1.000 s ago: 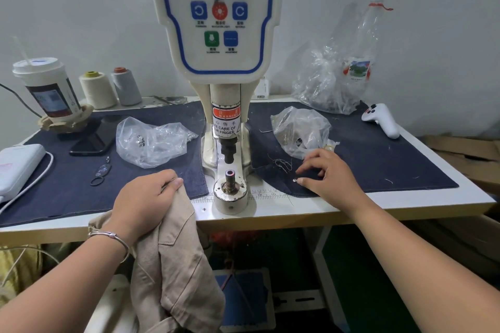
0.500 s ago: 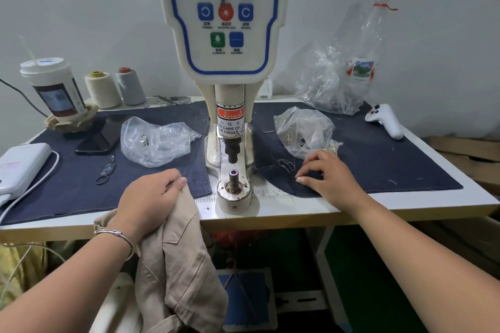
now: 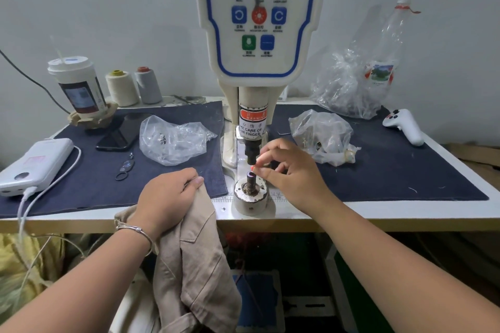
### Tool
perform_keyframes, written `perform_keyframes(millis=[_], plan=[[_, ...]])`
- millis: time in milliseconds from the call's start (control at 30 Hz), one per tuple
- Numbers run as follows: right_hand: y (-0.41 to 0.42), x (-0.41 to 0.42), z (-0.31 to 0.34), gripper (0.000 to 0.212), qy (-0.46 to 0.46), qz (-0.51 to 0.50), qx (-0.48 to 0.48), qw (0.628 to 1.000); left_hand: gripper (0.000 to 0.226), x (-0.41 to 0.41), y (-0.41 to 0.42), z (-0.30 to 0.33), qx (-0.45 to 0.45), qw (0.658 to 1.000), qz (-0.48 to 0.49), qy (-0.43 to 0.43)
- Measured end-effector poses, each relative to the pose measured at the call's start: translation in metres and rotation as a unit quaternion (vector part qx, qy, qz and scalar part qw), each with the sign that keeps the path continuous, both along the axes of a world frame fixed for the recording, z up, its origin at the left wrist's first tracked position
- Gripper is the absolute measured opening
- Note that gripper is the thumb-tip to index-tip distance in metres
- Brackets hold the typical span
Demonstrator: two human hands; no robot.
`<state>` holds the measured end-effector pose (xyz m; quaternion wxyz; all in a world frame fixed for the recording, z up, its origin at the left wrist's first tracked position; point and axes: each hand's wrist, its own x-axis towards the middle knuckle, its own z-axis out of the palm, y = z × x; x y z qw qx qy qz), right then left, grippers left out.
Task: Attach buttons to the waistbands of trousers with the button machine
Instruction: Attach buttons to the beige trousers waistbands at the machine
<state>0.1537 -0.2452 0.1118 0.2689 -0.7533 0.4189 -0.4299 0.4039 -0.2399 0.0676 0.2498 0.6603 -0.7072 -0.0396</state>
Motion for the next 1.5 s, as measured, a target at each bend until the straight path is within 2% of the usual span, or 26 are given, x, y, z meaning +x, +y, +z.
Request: perform_keyframes(millis=[267, 500, 633, 700, 833, 900, 1000, 1067, 1133, 1233, 1333, 1400, 1500], plan=[[0.001, 0.005, 0.004, 0.017, 0.006, -0.011, 0.022, 1.0, 0.034, 0.001, 0.0, -0.001, -0.007, 1.0, -0.006, 0.003], [0.003, 0.006, 0.007, 0.009, 0.009, -0.013, 0.027, 1.0, 0.036, 0.001, 0.0, -0.001, -0.006, 1.0, -0.003, 0.008], [0.007, 0.001, 0.011, 0.006, 0.007, -0.01, 0.036, 0.999, 0.035, -0.002, 0.003, 0.005, 0.017, 1.0, 0.001, 0.004], [0.011, -0.004, 0.016, 0.008, -0.011, -0.021, 0.026, 0.999, 0.035, -0.002, 0.006, 0.012, 0.049, 0.998, -0.012, 0.044], [0.031, -0.018, 0.028, 0.012, -0.074, -0.05, 0.024, 0.996, 0.032, 0.0, 0.026, 0.047, 0.165, 0.955, -0.107, 0.222], [0.05, -0.015, 0.032, 0.011, -0.118, -0.015, 0.078, 0.99, 0.028, -0.001, 0.045, 0.067, 0.218, 0.929, -0.167, 0.25], [0.081, -0.003, 0.035, 0.018, -0.096, 0.08, 0.143, 0.982, 0.031, -0.01, 0.071, 0.092, 0.265, 0.895, -0.219, 0.284], [0.095, 0.004, 0.039, 0.029, -0.102, 0.145, 0.181, 0.967, 0.033, -0.015, 0.084, 0.108, 0.273, 0.88, -0.237, 0.307], [0.103, 0.004, 0.046, 0.031, -0.133, 0.179, 0.221, 0.949, 0.03, -0.022, 0.093, 0.122, 0.268, 0.87, -0.266, 0.318], [0.109, -0.001, 0.054, 0.027, -0.141, 0.221, 0.268, 0.927, 0.027, -0.03, 0.101, 0.137, 0.253, 0.856, -0.307, 0.33], [0.112, -0.01, 0.057, 0.012, -0.114, 0.25, 0.303, 0.913, 0.025, -0.036, 0.106, 0.144, 0.254, 0.839, -0.327, 0.352], [0.113, -0.018, 0.059, 0.007, -0.158, 0.268, 0.317, 0.896, 0.021, -0.039, 0.107, 0.145, 0.247, 0.825, -0.34, 0.377], [0.11, -0.034, 0.067, 0.01, -0.289, 0.289, 0.326, 0.853, 0.03, -0.046, 0.109, 0.138, 0.226, 0.818, -0.359, 0.388]])
